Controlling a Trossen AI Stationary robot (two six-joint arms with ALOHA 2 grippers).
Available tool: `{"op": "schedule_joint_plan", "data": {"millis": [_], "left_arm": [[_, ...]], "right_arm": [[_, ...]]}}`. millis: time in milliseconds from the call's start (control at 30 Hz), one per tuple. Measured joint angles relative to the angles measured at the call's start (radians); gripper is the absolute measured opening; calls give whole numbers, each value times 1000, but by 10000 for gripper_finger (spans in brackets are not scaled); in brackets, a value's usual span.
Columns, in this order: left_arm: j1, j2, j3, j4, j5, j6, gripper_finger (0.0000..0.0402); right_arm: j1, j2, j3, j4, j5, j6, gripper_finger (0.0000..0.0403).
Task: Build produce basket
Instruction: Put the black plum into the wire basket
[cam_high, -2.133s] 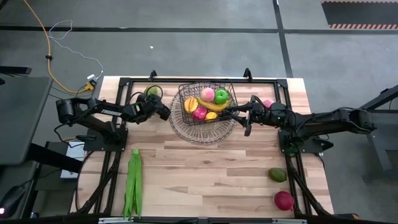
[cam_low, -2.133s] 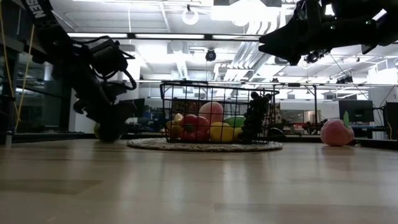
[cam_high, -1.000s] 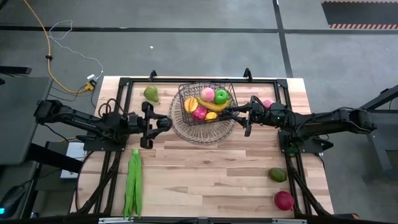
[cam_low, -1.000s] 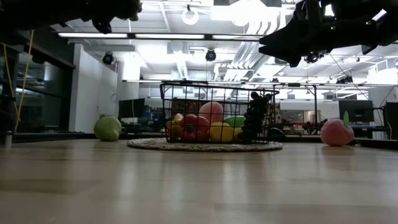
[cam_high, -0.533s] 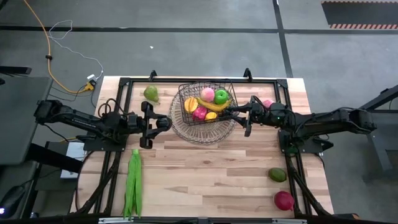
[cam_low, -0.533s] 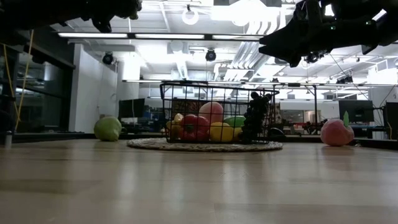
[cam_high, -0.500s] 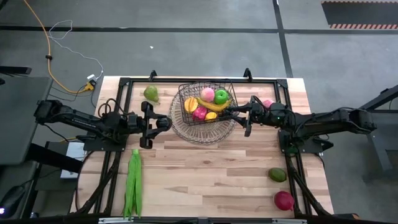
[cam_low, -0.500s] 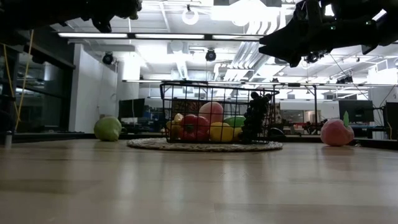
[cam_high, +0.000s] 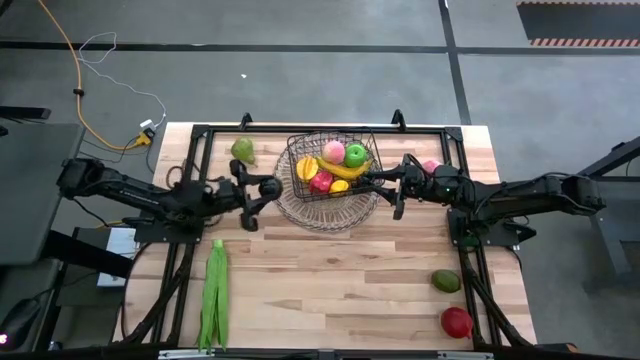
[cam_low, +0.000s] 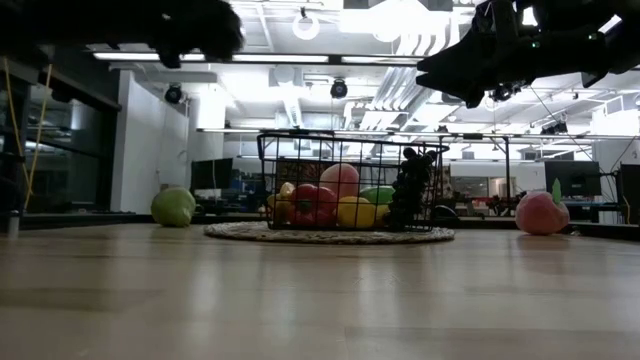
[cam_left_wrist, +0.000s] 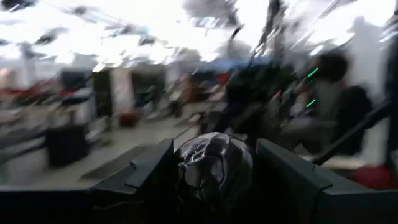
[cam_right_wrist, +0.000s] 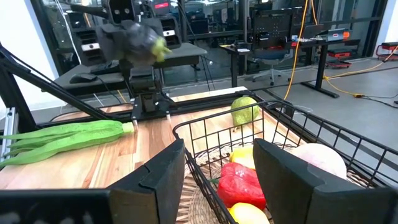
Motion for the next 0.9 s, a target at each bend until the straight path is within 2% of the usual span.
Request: {"op": "schedule_joint_plan", "data": {"millis": [133, 233, 300, 500, 667, 900], "left_arm": [[14, 143, 151, -168, -95, -11, 205], [69, 269, 292, -301, -180, -47, 205], [122, 349, 385, -390, -196, -72, 205], [260, 577, 599, -651, -92, -186, 205], [307, 707, 662, -663, -75, -200, 205], [341, 772, 682, -662, 8, -220, 210]], "right_arm": [[0, 0, 0, 0, 0, 0, 181], [0, 0, 0, 0, 0, 0, 181], [0, 0, 0, 0, 0, 0, 181], [0, 0, 0, 0, 0, 0, 181], [0, 0, 0, -1, 0, 0, 181], [0, 0, 0, -2, 0, 0, 181]]}}
